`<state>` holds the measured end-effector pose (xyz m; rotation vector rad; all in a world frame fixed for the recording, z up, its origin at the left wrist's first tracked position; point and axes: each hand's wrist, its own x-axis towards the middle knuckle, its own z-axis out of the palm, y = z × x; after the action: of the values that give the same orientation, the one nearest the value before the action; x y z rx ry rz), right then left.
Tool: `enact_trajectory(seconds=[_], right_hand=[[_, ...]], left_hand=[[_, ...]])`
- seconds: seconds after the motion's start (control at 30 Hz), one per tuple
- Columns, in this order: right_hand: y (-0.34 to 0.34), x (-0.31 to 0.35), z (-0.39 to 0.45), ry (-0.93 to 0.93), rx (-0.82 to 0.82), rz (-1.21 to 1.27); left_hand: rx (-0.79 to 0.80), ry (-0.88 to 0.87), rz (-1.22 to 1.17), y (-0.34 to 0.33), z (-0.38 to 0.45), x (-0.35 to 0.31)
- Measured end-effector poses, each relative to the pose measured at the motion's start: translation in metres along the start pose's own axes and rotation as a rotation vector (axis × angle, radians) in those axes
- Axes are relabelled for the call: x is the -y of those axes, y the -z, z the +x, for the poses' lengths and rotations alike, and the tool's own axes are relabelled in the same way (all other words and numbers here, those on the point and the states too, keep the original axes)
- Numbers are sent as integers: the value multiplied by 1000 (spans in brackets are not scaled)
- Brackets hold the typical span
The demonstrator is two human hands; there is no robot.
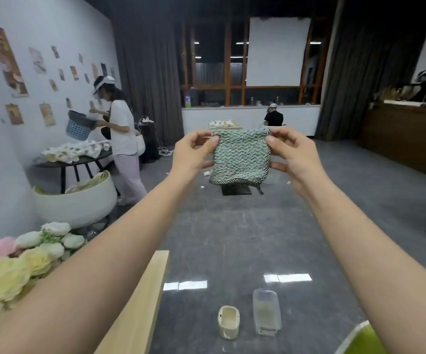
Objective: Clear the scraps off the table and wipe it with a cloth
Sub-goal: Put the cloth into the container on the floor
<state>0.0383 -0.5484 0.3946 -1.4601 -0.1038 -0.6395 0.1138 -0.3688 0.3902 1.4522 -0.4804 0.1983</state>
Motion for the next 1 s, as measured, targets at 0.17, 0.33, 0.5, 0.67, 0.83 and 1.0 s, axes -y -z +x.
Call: enact_trajectory(seconds=[0.17,0.33,0.5,0.67,0.83,1.0], right_hand=[[33,-16,6,-4,-129,-62],[69,-47,21,-20,-223,-112],[106,-105,57,-76,-275,-128],[136,-164,102,-167,-305,-122],[157,-224,137,-258,-315,-129],[171,-296,150,-348,-373,-145]], left_hand=[[102,26,-80,-40,20,28],[157,50,-119,-83,43,74],[185,146,-150,-126,74,139],[185,234,-128,-160,111,204],[153,329,-138,-183,140,265],[161,435,-149,-198,151,341]])
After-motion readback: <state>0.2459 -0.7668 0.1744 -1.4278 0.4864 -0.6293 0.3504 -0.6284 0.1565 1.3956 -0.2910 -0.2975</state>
